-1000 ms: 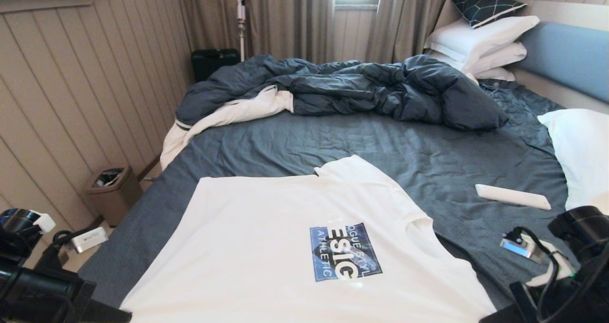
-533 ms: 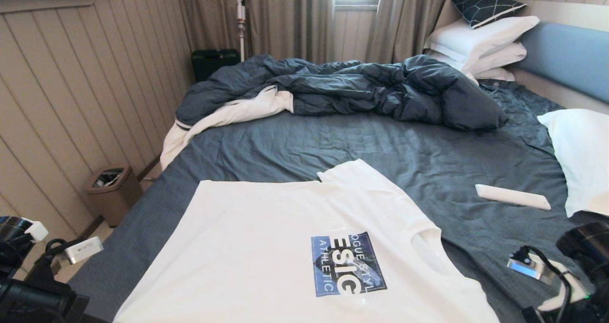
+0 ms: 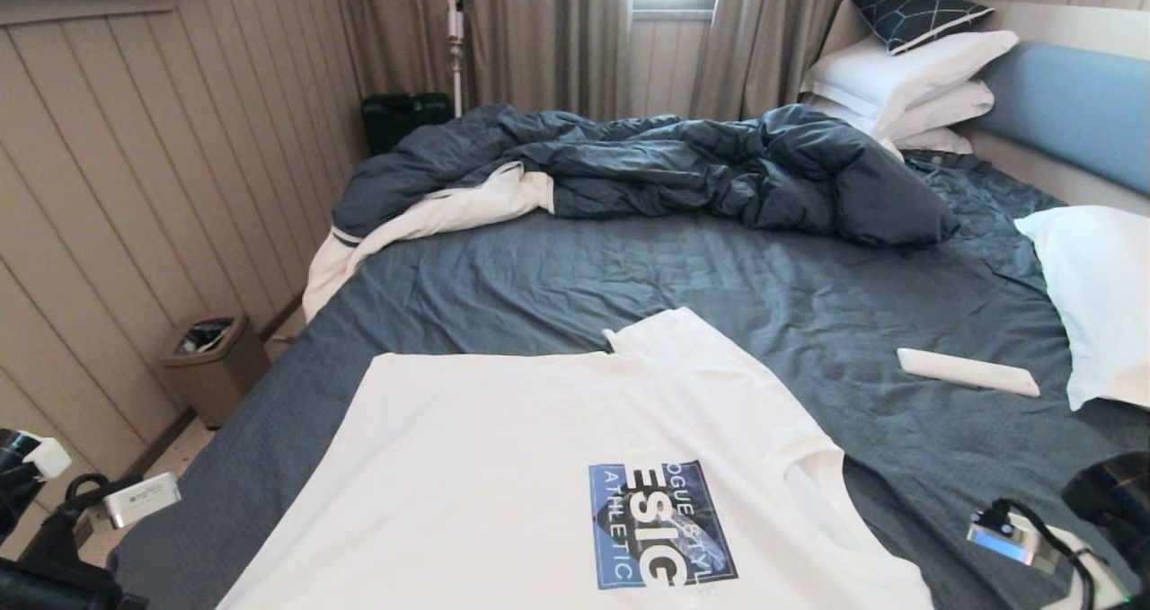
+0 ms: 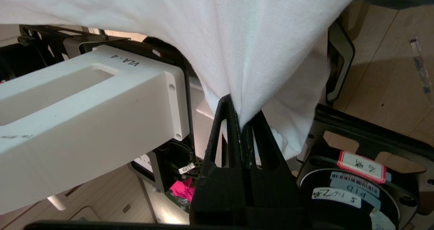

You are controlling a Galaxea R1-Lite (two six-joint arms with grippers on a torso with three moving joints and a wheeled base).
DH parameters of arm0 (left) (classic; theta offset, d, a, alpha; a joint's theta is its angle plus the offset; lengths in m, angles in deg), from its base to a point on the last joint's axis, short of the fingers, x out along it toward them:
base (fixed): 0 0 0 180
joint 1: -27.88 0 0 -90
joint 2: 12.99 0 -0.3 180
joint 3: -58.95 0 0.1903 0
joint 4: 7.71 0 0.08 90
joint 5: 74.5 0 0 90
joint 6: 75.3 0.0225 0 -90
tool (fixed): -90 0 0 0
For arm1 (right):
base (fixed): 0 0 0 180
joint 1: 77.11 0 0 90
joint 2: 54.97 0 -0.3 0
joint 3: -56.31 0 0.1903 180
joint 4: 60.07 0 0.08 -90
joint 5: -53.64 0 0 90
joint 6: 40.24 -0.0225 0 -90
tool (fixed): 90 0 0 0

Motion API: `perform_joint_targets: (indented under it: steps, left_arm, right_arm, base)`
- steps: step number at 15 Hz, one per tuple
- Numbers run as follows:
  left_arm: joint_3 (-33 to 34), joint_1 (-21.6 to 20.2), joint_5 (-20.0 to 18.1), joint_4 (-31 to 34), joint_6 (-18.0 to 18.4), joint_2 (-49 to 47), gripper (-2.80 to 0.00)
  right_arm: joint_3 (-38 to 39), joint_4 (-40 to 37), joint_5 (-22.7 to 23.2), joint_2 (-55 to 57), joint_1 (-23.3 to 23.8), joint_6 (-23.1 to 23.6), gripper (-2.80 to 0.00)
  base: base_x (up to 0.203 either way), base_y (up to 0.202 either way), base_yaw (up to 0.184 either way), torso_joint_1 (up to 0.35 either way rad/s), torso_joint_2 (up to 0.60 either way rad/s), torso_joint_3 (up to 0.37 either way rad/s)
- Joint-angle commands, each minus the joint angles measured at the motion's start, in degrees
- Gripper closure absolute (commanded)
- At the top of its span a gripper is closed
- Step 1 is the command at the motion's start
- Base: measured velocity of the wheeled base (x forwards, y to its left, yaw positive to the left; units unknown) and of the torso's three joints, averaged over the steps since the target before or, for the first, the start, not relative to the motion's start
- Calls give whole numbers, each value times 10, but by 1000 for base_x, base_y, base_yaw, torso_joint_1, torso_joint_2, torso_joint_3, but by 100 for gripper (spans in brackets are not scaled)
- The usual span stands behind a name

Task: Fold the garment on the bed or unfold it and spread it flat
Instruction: Fold the white T-shirt

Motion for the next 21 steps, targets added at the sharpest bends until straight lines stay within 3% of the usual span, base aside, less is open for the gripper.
perform_joint_targets:
  steps: [1,5,10,14,17,21]
  left_arm:
    - [8,0,-2,2,1,24,0]
    - [-57,0,-14,2,-4,17,0]
    - [-251,-1,-85,80,-25,-33,0]
    - [-395,3,-139,116,-60,-138,0]
    - [-465,11,-156,119,-77,-214,0]
    - [-608,15,-181,121,-131,-320,0]
  right_arm:
    - [2,-5,2,-16,0,1,0]
    - [-75,-8,5,-19,2,-5,0]
    - [-199,-6,11,24,7,-16,0]
    - [-327,-4,51,119,9,-46,0]
    - [-415,-3,56,194,7,-63,0]
    - [-549,-3,57,291,7,-88,0]
  base:
    - [0,0,0,0,0,0]
    - [0,0,0,0,0,0]
    - [0,0,0,0,0,0]
    - [0,0,0,0,0,0]
    - [0,0,0,0,0,0]
    - [0,0,0,0,0,0]
